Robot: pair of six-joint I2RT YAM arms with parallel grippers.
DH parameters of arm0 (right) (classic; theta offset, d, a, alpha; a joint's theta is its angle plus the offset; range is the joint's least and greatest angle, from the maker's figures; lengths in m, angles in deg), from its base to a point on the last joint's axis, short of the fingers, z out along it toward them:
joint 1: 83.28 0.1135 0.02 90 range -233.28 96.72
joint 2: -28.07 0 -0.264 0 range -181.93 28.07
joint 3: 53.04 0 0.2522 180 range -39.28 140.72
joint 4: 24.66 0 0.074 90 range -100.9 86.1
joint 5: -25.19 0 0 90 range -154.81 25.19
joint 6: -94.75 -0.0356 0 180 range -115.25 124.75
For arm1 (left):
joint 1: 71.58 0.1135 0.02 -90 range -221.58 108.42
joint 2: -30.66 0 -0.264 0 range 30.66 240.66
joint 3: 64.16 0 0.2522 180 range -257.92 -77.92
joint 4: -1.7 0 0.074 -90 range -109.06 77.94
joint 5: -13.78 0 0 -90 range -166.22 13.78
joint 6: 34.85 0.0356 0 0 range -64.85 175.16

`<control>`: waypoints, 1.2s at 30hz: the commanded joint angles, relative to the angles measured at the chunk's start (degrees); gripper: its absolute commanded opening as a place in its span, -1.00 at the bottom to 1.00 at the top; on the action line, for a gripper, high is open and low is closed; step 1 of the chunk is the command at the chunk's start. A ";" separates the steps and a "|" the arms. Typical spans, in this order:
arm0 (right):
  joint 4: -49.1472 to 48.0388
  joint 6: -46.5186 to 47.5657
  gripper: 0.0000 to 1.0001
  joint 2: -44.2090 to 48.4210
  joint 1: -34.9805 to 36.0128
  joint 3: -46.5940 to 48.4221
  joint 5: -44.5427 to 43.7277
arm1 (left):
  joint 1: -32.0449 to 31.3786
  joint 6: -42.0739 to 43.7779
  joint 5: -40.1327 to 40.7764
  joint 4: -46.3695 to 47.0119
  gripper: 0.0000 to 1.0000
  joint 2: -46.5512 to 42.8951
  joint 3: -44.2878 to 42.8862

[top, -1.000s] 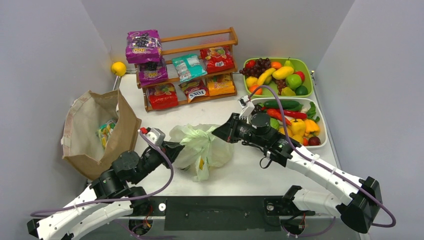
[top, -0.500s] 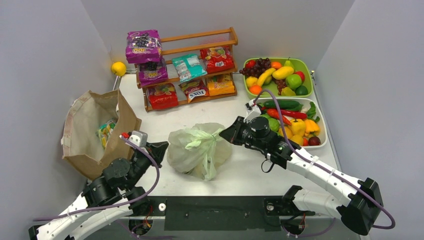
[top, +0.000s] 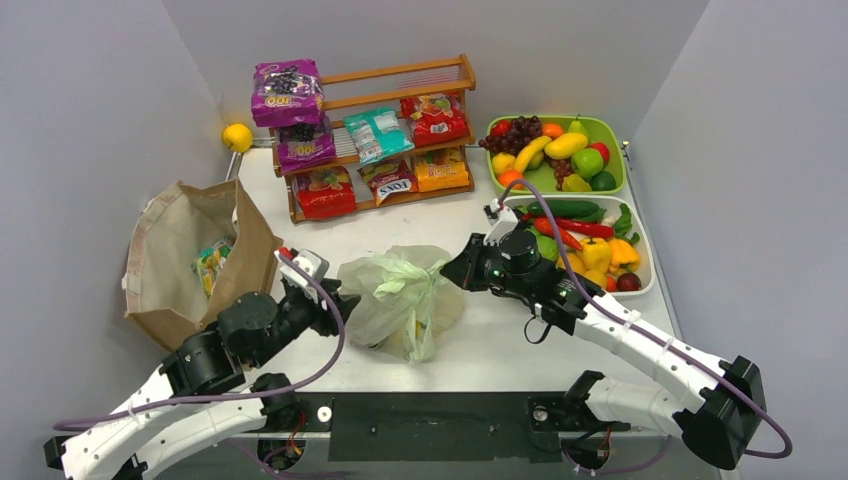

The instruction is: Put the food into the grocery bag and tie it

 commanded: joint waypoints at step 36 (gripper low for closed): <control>-0.20 3.14 -1.00 -1.41 1.76 3.26 2.02 | 1.53 3.42 -17.62 -16.22 -0.18 36.12 -32.81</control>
